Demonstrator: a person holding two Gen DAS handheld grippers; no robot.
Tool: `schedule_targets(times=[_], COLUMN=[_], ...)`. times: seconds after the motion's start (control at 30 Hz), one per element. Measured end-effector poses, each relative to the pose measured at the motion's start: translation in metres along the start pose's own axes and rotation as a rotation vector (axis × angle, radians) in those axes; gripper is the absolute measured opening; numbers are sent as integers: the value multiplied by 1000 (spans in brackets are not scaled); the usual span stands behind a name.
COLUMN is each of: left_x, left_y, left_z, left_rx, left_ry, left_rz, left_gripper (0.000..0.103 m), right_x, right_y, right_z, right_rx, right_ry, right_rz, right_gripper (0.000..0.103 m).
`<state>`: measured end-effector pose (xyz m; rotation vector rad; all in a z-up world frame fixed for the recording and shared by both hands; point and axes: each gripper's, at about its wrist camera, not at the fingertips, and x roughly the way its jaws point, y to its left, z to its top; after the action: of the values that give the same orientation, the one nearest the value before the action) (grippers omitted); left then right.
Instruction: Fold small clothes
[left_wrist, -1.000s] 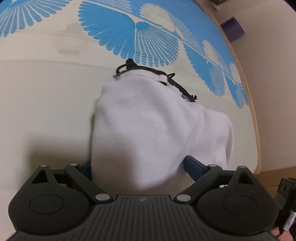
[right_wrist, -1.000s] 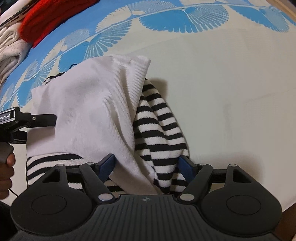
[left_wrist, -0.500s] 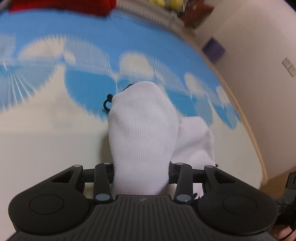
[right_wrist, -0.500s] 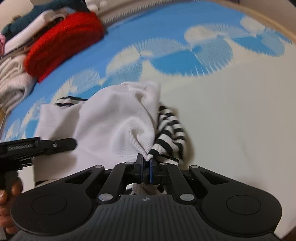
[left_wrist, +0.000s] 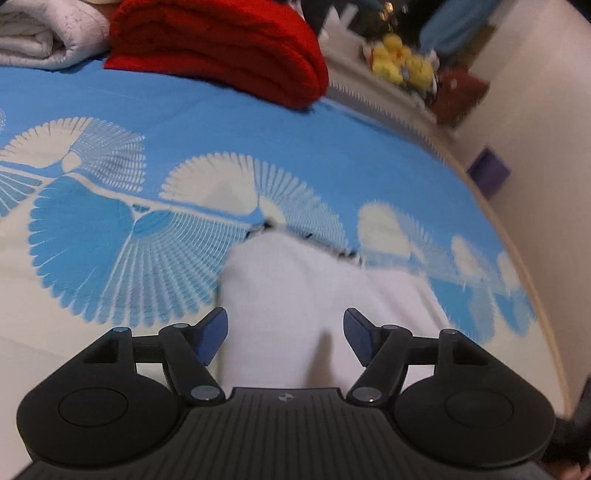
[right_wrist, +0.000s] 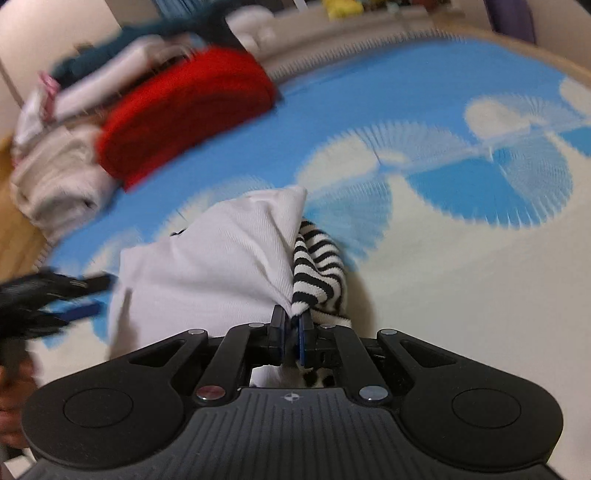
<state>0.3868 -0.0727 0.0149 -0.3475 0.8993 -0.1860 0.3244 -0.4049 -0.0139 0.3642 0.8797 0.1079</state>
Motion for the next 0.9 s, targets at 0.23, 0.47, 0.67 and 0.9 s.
schedule_targets(times=[0.23, 0.47, 0.67, 0.9], left_x=[19, -15, -22, 13], left_y=[-15, -23, -28, -9], left_z=[-37, -36, -36, -55], left_rx=[255, 241, 239, 226], left_ry=[157, 80, 94, 262], left_rz=[87, 60, 81, 128], left_gripper=[76, 74, 74, 78], right_x=[-4, -5, -8, -2], right_y=[-5, -5, -3, -23], right_z=[-1, -17, -25, -27], right_rx=[-14, -60, -95, -2], right_ry=[20, 178, 189, 242], right_rz=[-125, -15, -11, -93], right_gripper=[38, 56, 4, 4])
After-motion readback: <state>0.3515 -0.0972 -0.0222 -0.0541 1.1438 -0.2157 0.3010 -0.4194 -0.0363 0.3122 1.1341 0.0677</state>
